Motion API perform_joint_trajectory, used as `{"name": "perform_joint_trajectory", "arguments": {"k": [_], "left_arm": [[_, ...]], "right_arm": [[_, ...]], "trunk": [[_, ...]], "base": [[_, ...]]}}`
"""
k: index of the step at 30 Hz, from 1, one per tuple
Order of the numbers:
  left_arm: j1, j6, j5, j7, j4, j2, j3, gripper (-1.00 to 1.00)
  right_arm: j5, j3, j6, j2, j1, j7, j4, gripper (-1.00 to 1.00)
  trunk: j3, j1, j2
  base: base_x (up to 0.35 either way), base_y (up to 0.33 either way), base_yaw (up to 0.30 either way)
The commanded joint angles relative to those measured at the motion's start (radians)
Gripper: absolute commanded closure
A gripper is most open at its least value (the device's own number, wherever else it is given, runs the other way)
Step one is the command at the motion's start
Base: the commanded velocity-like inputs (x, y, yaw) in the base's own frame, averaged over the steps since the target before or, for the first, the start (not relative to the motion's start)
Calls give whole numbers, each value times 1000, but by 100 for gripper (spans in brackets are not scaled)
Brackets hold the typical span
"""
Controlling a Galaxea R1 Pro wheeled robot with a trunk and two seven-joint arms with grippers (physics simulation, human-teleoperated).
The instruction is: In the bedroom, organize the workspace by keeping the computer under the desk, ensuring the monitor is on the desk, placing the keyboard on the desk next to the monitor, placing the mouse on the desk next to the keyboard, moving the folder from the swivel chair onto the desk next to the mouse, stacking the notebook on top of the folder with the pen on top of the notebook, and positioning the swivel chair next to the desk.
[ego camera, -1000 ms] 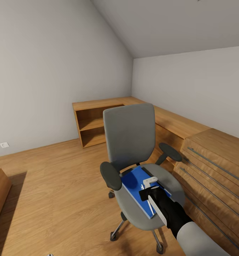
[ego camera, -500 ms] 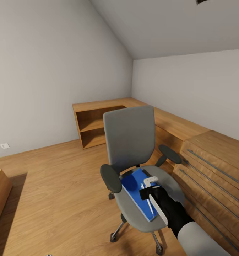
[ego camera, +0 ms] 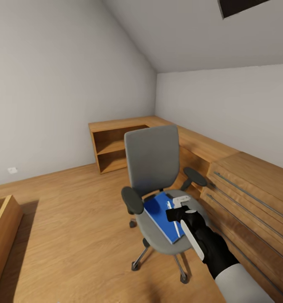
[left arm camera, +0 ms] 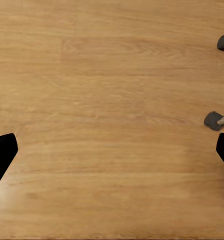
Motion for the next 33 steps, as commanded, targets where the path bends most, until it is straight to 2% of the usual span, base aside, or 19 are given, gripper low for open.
{"name": "perform_joint_trajectory", "arguments": {"k": [1,4,6,8,11,17,20,21,24,25,26,30,31,33], "left_arm": [[0,2,7,7,-1,1,-3,-100],[0,3,4,7,10,1,-4,-100],[0,3,-9,8,38,0,-5,-100],[0,3,-17,8,51,-1,-5,-100],[0,4,-31,8,68,-3,-5,-100],[0,9,-35,9,79,-3,-6,-100],[0,11,-35,9,85,-4,-6,-100],[0,12,-36,9,94,-4,-6,-100],[0,13,-37,9,115,-5,-6,-100],[0,15,-38,8,141,-6,-8,-100],[0,16,-42,8,164,-7,-9,-100],[-22,26,-57,6,243,-23,-10,-100],[-63,33,-108,6,335,-50,-11,-100],[-73,33,-129,6,356,-58,-11,-100]], "right_arm": [[-12,-9,5,-1,4,-11,-15,100],[-13,-66,19,-2,32,-11,-79,100],[-13,-128,40,-2,69,-11,-161,100],[-13,-160,50,-1,87,-12,-204,100],[-13,-232,67,3,127,-11,-294,100],[-25,-299,82,9,155,-11,-366,100],[-54,-320,86,12,161,-12,-391,100],[-81,-333,88,14,167,-12,-405,100],[-126,-358,89,15,176,-12,-417,100],[-164,-390,90,16,181,-13,-424,100],[-184,-412,90,17,183,-13,-427,100],[-215,-471,90,18,186,-13,-430,100],[-228,-560,93,29,187,-13,-432,100],[-235,-581,96,34,187,-12,-434,100]], "trunk": [[2,-5,7],[12,-16,28],[18,-24,42],[24,-31,56],[34,-43,77],[53,-66,119],[62,-77,140],[65,-81,147],[75,-93,168],[78,-97,175],[81,-100,182],[93,-116,210],[96,-120,217],[103,-127,231]], "base": [[-336,0,0],[-338,0,0],[-340,0,0],[-340,0,0],[-340,0,0],[-277,0,0],[-108,0,0],[-55,0,0],[-36,0,0],[-11,0,0],[-9,0,0],[-5,0,0],[0,0,0],[0,0,-9]]}}
